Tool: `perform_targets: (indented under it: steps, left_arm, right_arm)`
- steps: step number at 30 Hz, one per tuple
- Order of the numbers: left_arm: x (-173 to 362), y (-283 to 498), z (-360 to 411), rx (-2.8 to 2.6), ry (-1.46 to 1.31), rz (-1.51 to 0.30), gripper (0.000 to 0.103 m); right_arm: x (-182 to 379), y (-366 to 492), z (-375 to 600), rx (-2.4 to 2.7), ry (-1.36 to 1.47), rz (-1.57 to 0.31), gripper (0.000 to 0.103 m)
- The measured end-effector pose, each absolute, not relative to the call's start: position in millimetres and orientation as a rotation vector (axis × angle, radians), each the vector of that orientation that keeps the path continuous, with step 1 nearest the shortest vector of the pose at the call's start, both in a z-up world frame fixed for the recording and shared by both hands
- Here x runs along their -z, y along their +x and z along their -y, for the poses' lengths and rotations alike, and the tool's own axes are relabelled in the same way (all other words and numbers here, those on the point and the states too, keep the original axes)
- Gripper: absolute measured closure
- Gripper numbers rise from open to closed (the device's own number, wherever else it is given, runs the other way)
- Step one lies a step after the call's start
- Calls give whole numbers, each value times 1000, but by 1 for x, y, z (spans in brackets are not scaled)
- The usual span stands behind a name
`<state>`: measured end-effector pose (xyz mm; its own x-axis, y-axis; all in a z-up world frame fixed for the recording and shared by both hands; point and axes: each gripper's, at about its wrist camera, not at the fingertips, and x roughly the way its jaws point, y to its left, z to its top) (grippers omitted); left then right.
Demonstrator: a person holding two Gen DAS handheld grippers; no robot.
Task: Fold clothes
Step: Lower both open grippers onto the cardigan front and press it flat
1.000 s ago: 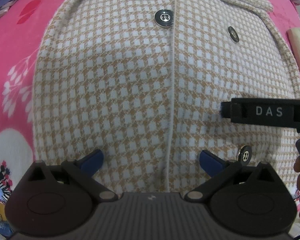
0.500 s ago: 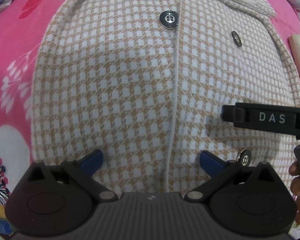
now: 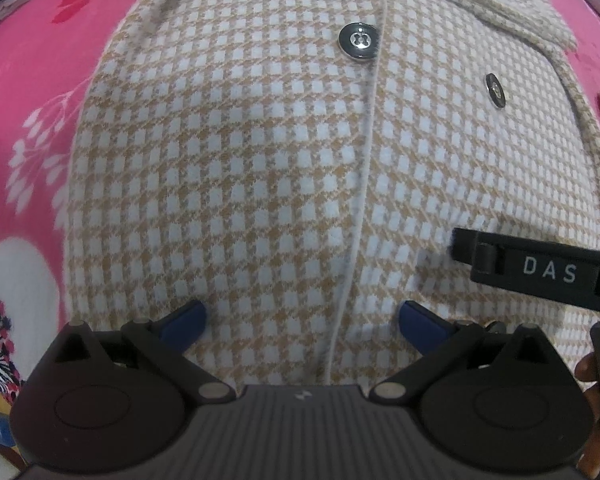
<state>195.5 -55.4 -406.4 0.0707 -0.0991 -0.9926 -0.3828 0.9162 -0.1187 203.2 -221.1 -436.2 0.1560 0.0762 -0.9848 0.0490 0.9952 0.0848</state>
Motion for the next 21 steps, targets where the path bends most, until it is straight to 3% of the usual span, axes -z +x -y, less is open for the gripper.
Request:
perform_targets:
  steps: [21]
  left_arm:
    - [396, 197, 80, -260, -399, -1500, 0]
  right_arm:
    - [437, 199, 232, -28, 92, -1394, 1]
